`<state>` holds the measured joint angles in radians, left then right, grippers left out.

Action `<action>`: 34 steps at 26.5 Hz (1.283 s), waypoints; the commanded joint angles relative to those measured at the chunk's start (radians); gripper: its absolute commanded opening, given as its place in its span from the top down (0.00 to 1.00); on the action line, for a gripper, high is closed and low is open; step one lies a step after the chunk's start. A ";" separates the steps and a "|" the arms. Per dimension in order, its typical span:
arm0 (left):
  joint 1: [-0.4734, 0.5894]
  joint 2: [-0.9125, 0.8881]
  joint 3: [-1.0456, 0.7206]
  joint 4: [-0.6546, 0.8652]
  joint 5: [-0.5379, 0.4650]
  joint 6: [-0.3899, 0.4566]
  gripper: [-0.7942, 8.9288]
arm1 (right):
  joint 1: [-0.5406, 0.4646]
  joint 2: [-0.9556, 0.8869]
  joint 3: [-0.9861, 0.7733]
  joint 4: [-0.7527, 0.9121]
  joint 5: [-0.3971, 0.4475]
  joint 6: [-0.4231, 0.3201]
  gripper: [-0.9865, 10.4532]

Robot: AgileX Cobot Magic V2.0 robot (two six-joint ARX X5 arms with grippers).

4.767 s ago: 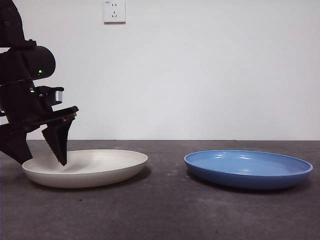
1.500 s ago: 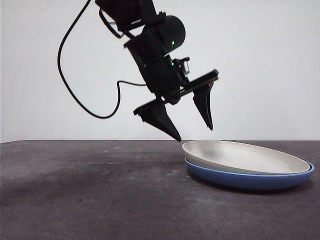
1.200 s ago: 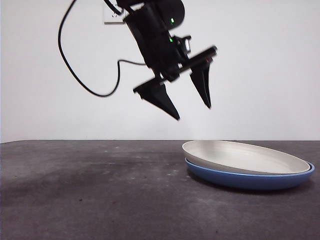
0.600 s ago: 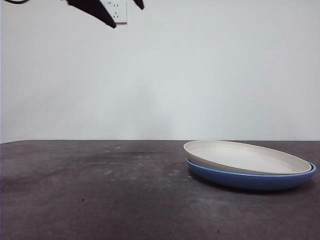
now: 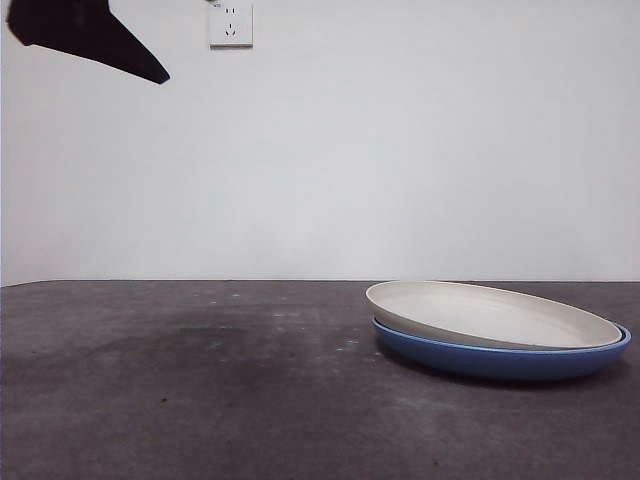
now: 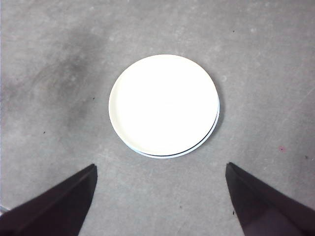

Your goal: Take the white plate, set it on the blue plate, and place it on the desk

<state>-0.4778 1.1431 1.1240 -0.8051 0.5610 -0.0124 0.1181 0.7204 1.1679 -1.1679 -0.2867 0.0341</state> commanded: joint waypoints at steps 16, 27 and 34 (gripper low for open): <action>-0.014 -0.086 -0.021 -0.014 0.129 0.030 0.53 | 0.005 0.029 -0.115 0.051 -0.023 0.102 0.55; -0.014 -0.087 -0.021 -0.021 0.129 0.030 0.53 | -0.005 0.343 -0.116 0.248 0.033 0.114 0.55; -0.014 -0.091 -0.021 -0.026 0.129 0.031 0.53 | -0.020 0.537 -0.132 0.388 0.033 0.108 0.55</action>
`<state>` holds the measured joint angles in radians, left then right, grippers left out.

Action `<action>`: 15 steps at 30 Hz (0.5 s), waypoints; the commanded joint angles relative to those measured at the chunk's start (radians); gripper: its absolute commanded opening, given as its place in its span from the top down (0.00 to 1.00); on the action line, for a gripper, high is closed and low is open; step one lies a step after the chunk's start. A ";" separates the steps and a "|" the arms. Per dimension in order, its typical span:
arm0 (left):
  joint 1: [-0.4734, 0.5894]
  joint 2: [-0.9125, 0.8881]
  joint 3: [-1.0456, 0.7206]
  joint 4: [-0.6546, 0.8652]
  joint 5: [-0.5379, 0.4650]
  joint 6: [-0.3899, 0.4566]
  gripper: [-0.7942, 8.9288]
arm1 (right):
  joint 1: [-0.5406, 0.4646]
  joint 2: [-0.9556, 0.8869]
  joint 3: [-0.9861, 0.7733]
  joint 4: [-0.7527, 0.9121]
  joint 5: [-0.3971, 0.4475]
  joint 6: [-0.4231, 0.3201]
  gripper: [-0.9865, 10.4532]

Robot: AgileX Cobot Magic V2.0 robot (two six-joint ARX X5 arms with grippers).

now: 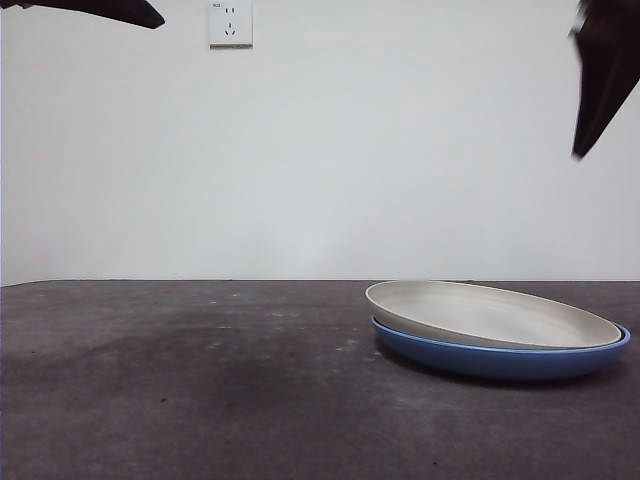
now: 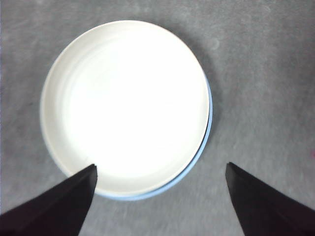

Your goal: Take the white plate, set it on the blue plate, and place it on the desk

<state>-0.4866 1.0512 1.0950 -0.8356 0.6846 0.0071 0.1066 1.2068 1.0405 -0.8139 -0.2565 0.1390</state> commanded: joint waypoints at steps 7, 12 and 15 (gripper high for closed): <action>-0.005 0.001 0.008 0.005 0.005 0.011 0.53 | -0.046 0.196 -0.059 0.170 0.002 0.000 0.55; -0.005 0.001 0.008 0.005 0.005 0.011 0.53 | -0.058 0.279 -0.075 0.229 -0.005 -0.013 0.55; -0.005 0.001 0.008 0.005 0.005 0.011 0.53 | -0.058 0.327 -0.075 0.254 -0.008 -0.015 0.55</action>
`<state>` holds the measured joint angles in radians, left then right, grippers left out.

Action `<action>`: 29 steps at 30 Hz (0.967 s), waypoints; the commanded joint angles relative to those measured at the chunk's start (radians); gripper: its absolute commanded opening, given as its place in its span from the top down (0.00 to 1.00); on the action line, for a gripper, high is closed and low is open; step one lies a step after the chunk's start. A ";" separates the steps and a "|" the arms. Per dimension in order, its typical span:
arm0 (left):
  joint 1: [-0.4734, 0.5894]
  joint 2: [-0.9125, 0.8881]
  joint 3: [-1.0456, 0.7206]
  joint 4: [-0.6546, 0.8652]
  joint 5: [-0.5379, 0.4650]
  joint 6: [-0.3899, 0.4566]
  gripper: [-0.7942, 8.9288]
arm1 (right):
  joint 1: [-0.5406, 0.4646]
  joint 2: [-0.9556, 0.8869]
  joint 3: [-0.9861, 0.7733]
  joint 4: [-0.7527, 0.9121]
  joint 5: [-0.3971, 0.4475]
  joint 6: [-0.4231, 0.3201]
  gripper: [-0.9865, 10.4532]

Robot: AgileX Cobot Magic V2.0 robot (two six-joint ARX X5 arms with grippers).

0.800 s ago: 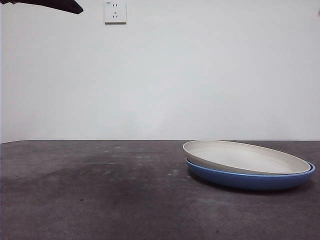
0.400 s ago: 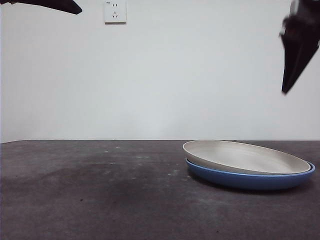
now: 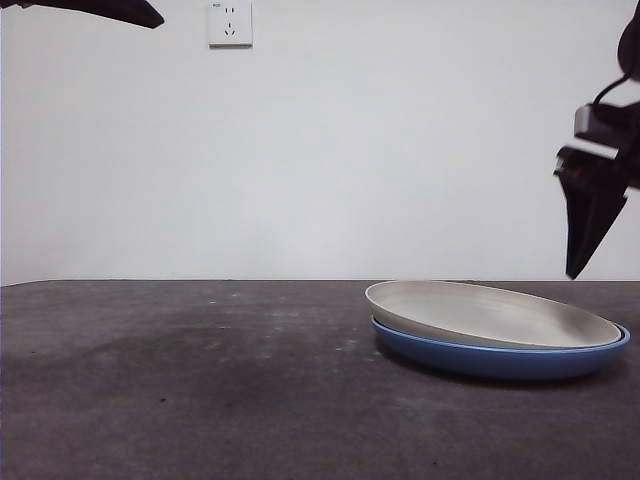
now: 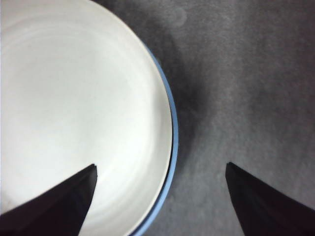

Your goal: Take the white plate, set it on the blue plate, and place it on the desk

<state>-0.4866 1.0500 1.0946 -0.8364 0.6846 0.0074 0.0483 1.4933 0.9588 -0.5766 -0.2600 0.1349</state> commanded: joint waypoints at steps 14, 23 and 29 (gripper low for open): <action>-0.005 0.002 0.009 0.006 0.005 0.010 0.53 | 0.001 0.134 0.007 0.085 -0.022 -0.010 0.77; -0.005 0.002 0.009 0.005 0.005 0.007 0.53 | 0.000 0.135 0.007 0.080 -0.019 -0.006 0.81; -0.005 0.002 0.009 -0.003 0.005 0.006 0.53 | 0.000 0.135 0.007 0.066 0.005 -0.006 0.83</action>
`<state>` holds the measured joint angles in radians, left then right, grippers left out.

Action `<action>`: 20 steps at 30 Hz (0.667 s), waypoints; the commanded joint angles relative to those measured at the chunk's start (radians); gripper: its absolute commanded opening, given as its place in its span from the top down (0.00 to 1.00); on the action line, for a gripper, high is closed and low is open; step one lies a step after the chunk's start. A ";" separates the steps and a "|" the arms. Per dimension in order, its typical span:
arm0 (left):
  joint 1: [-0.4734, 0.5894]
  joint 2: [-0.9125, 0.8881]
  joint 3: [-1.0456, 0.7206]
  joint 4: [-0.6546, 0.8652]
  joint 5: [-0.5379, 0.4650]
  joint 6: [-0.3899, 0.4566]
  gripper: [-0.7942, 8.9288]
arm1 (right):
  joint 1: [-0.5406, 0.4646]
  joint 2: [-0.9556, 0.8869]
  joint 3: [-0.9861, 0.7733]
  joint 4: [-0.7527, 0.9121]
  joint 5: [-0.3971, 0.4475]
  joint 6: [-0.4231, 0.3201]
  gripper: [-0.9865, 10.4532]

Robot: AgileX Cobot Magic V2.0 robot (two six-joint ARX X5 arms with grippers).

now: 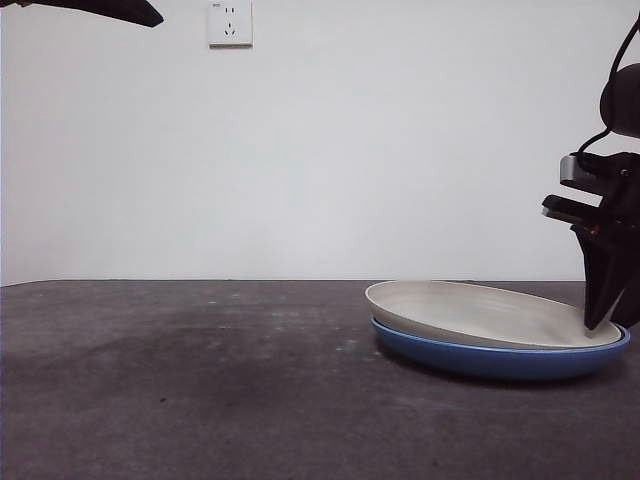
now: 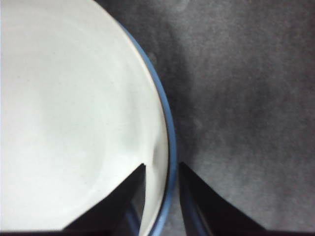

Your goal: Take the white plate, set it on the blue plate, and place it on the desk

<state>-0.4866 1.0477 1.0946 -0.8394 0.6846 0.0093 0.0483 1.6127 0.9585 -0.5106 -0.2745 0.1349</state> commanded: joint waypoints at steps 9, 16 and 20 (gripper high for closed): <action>-0.005 0.004 0.009 -0.006 0.005 0.005 0.53 | -0.001 0.015 0.007 -0.011 0.031 -0.008 0.88; -0.005 0.004 0.009 -0.006 0.005 0.005 0.53 | -0.001 0.014 0.007 -0.014 -0.007 -0.008 0.90; -0.005 0.004 0.009 -0.007 0.005 0.005 0.53 | -0.001 0.001 0.007 -0.013 -0.017 -0.002 0.90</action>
<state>-0.4866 1.0477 1.0946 -0.8501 0.6846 0.0093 0.0448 1.6108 0.9585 -0.5186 -0.2832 0.1368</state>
